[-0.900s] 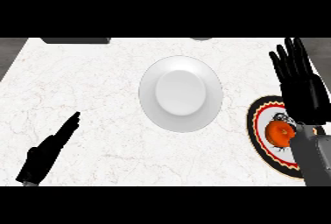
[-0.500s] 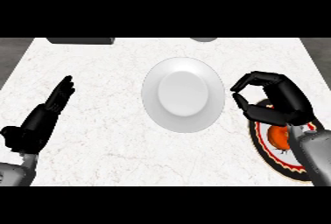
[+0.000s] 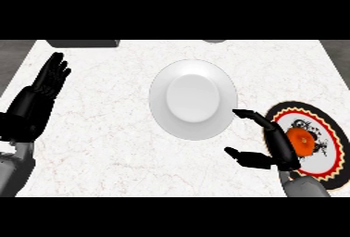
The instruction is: Pick the squash from the plate and place it in the plate
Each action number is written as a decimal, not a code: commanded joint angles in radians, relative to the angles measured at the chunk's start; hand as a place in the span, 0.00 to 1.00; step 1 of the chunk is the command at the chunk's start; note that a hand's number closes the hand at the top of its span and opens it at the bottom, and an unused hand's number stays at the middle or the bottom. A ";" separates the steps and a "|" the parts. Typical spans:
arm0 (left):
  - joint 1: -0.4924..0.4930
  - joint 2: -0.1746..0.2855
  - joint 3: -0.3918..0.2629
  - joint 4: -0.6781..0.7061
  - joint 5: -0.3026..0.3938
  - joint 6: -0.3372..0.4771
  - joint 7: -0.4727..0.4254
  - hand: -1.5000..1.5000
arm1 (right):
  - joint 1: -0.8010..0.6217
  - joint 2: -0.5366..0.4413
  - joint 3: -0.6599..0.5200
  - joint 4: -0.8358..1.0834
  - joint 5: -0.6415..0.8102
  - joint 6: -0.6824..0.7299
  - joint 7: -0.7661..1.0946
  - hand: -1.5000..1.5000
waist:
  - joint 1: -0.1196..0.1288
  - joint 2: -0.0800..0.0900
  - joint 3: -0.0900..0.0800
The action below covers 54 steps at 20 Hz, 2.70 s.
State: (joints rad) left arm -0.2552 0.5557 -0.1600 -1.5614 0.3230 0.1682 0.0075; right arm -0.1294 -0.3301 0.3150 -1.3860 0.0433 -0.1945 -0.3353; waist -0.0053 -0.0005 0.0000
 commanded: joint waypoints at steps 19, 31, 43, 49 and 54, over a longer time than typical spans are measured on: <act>-0.012 -0.055 0.034 -0.005 -0.027 -0.037 0.023 0.50 | -0.003 -0.593 -0.058 -0.372 0.196 0.403 0.733 0.00 | 0.007 0.000 -0.005; -0.028 -0.105 0.058 -0.052 -0.102 -0.043 0.091 0.50 | -0.060 -0.444 0.010 -0.326 0.294 0.582 0.949 0.00 | 0.008 0.001 0.000; 0.002 -0.159 0.099 -0.045 -0.172 -0.090 0.071 0.50 | -0.111 -0.336 -0.034 -0.062 0.479 0.630 0.888 0.00 | 0.007 0.001 0.000; -0.062 -0.173 0.162 0.000 -0.170 -0.138 0.123 0.50 | -0.077 -0.304 -0.077 -0.084 0.520 0.705 0.859 0.00 | 0.003 0.000 0.000; -0.019 -0.210 0.165 0.009 -0.211 -0.145 0.060 0.50 | -0.042 -0.250 -0.066 0.054 0.622 0.612 0.751 0.00 | 0.004 0.001 0.000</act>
State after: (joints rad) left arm -0.2629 0.3750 -0.0041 -1.5945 0.1440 0.0258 0.0935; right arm -0.2052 -0.6212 0.2441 -1.3752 0.6013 0.4545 0.4497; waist 0.0012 0.0001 0.0001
